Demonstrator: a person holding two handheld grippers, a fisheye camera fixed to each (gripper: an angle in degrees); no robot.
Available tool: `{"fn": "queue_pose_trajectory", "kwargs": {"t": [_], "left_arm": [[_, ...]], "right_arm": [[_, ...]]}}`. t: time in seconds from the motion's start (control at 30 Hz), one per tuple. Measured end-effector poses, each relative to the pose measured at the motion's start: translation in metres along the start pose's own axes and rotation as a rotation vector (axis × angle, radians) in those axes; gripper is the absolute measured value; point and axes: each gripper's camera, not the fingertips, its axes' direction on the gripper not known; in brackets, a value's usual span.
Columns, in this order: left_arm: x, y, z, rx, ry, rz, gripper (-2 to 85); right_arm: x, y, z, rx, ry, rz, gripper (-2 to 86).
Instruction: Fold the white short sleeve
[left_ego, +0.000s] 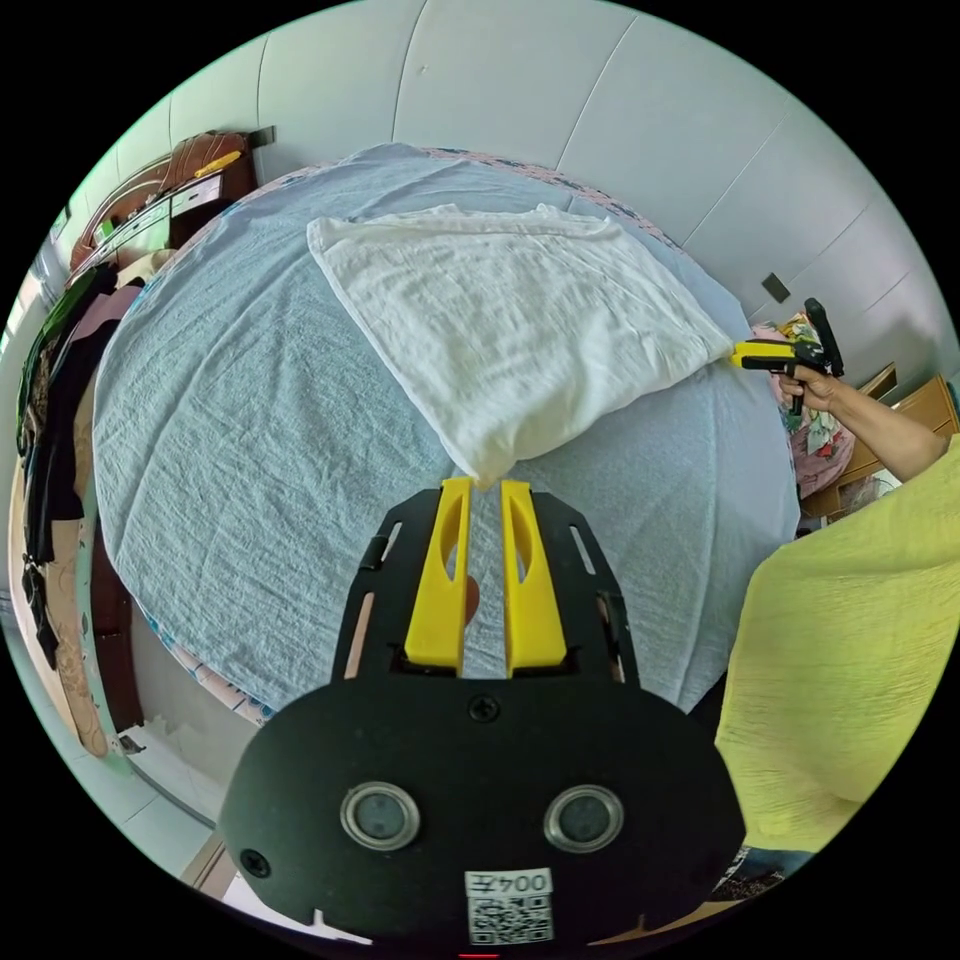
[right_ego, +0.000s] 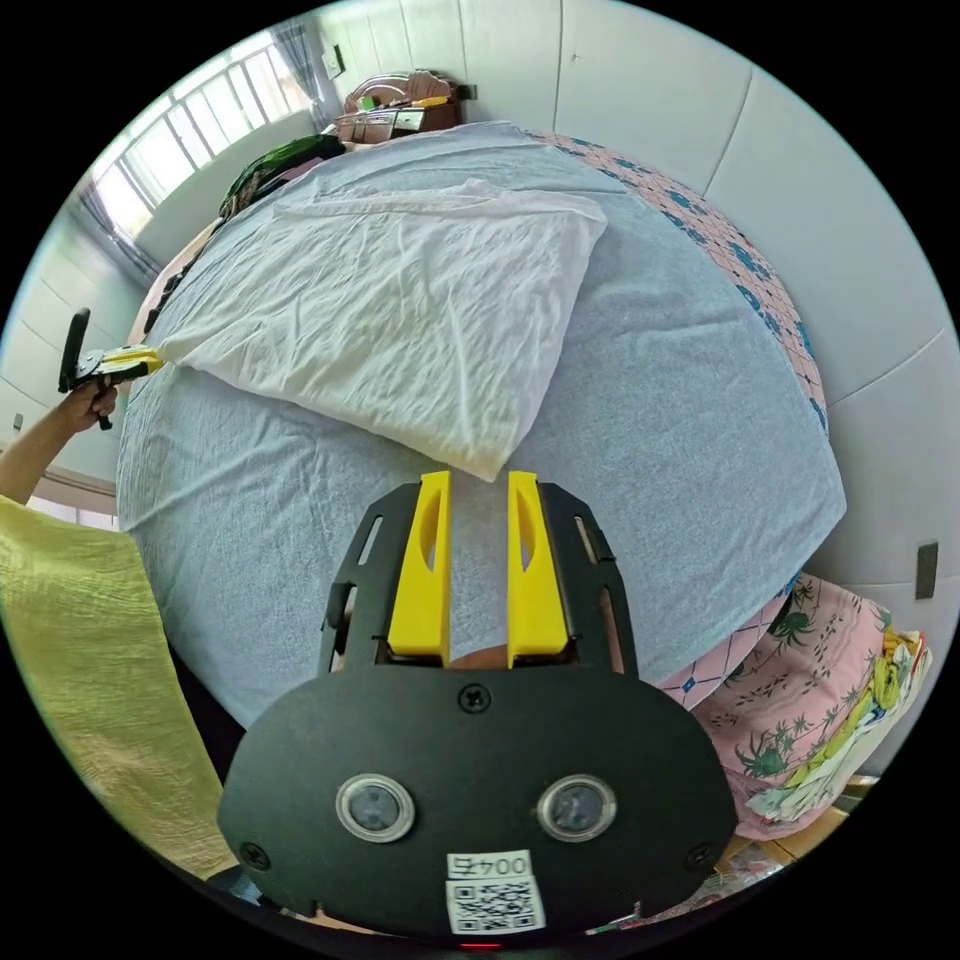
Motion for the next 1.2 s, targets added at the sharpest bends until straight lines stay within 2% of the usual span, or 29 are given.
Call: {"fn": "queue_pose_trajectory", "kwargs": {"t": [0.2,0.27,0.5,0.63,0.83,1.0,1.1,1.17,1.2], "left_arm": [[-0.001,0.003,0.006,0.003,0.015,-0.003,2.2],[-0.002,0.006,0.003,0.008,0.017,0.019,1.8],[-0.001,0.01,0.024,-0.054,-0.02,0.075,1.4],[0.006,0.009,0.037,-0.086,-0.064,0.112,1.7],[0.007,0.012,0.044,-0.087,-0.056,0.061,4.2],[0.006,0.017,0.038,-0.166,-0.057,0.051,8.3],[0.007,0.019,0.01,-0.053,-0.095,0.03,7.4],[0.017,0.007,-0.011,0.113,-0.038,0.012,5.1],[0.02,0.003,-0.011,0.133,-0.025,0.011,4.5]], "right_arm": [[-0.005,-0.003,-0.013,0.023,0.016,-0.05,1.7],[-0.005,-0.003,-0.025,0.013,0.052,-0.128,0.4],[0.016,0.006,-0.022,-0.058,0.127,-0.197,-0.4],[0.008,0.015,-0.005,-0.112,0.25,-0.283,0.2],[0.047,0.019,-0.028,-0.118,0.18,-0.195,2.6],[0.092,0.037,-0.071,-0.084,0.176,-0.091,6.6],[0.136,0.053,-0.109,0.028,0.043,0.083,7.4],[0.175,0.062,-0.123,0.097,-0.105,0.235,7.7],[0.186,0.064,-0.123,0.106,-0.152,0.282,7.7]]}}
